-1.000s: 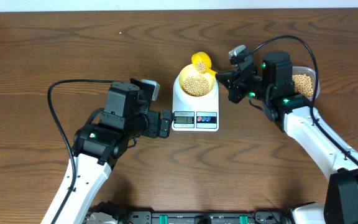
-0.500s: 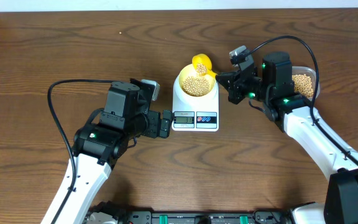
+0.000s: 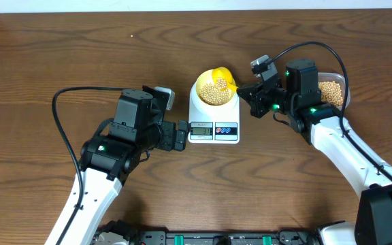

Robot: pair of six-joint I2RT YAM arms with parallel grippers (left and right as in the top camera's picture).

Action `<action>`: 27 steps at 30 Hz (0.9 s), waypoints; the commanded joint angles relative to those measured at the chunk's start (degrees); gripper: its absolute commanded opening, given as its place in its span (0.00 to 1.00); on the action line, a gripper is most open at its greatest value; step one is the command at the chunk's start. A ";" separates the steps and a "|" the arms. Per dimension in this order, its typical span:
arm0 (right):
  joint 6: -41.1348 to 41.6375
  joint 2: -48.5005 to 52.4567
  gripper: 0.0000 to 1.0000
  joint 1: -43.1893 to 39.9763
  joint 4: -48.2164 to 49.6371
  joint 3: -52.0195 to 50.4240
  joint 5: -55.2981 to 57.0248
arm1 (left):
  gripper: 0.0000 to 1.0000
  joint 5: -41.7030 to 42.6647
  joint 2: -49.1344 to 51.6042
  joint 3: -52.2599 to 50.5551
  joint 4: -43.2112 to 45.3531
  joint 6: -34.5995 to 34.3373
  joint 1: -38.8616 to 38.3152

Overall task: Scoop item into bowl and weigh 50g on scale
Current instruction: 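Hold the scoop over the bowl and shake out more soybeans slowly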

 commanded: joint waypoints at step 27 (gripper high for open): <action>-15.69 0.35 0.01 1.38 0.00 -0.13 -0.74 | 0.98 -0.39 -0.22 -0.15 0.02 0.94 -0.07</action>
